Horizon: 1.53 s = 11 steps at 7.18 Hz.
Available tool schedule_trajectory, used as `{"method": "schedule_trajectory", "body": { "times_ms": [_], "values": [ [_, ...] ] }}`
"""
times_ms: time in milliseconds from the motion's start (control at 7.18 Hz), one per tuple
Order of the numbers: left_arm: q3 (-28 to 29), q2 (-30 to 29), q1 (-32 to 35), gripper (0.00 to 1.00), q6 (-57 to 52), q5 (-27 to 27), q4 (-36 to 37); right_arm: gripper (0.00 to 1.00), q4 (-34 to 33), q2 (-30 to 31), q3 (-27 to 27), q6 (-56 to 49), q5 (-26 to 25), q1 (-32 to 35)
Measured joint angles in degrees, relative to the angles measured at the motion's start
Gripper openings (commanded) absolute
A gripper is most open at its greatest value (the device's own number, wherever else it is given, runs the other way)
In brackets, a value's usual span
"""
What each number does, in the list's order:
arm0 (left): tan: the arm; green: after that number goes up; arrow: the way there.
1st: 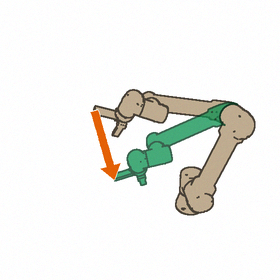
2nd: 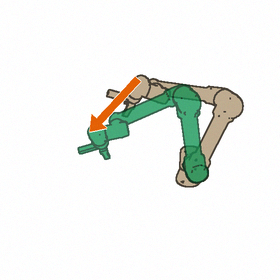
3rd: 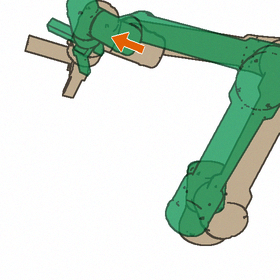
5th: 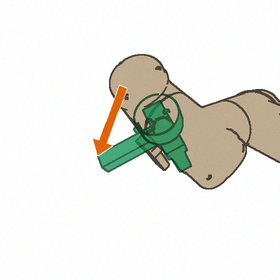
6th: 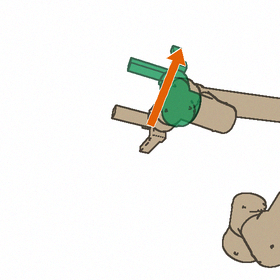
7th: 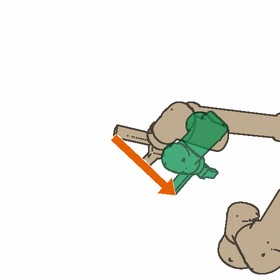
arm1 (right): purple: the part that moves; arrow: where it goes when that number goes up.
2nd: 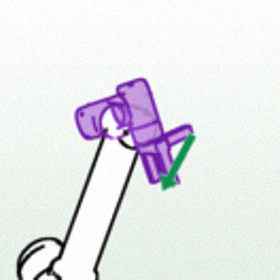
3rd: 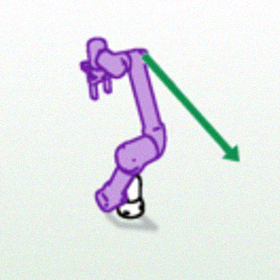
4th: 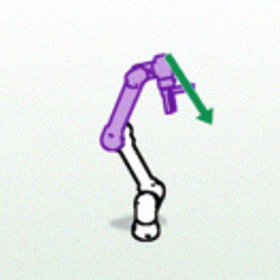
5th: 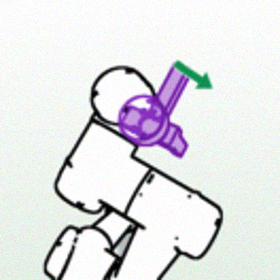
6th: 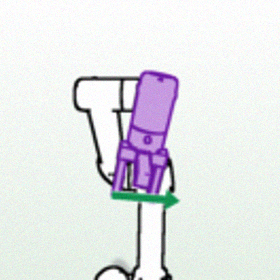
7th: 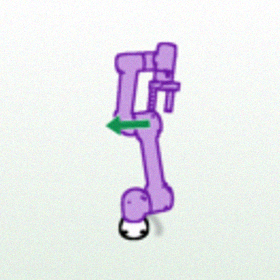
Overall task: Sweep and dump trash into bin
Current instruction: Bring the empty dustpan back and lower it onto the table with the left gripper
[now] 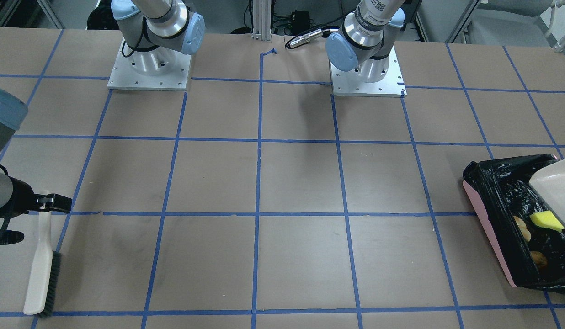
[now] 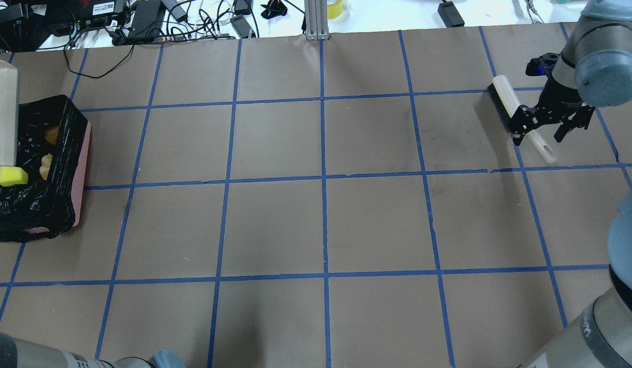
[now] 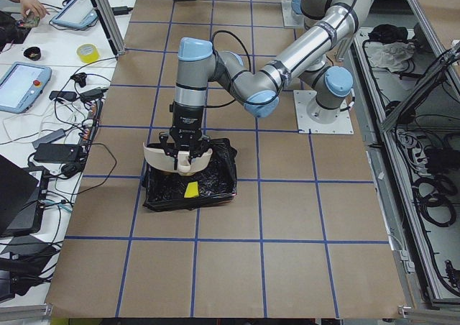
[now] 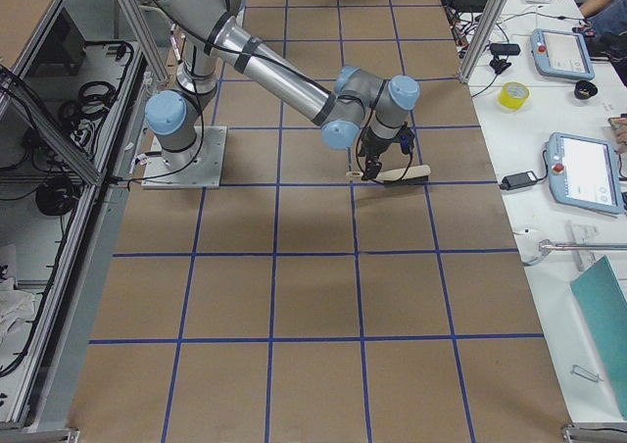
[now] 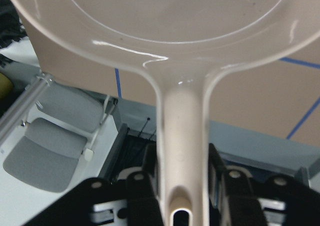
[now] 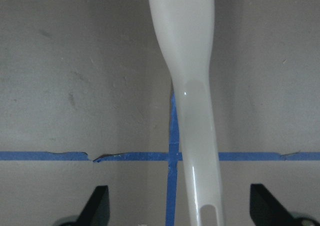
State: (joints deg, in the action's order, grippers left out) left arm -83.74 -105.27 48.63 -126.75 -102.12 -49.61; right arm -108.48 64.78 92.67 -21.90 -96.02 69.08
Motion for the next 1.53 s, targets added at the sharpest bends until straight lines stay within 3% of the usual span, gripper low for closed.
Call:
{"method": "schedule_trajectory", "body": {
  "times_ms": [279,697,1114,1532],
  "values": [
    [0.2,1.9,0.7,0.00,3.5,12.7,-7.8,1.00,0.0,0.0,0.1,-0.1,-0.2,0.0],
    [-0.2,3.3,8.0,0.00,12.3,22.9,-16.7,1.00,-0.1,0.0,0.2,-0.1,-0.5,0.0],
    [-2.1,1.8,15.6,0.00,24.0,26.2,-18.3,1.00,-0.1,-0.1,0.2,-0.1,-0.5,0.0],
    [-4.2,-3.7,24.4,0.00,31.7,26.5,-17.3,1.00,-0.3,0.0,0.2,-0.1,-0.1,0.0]
  ]
}}
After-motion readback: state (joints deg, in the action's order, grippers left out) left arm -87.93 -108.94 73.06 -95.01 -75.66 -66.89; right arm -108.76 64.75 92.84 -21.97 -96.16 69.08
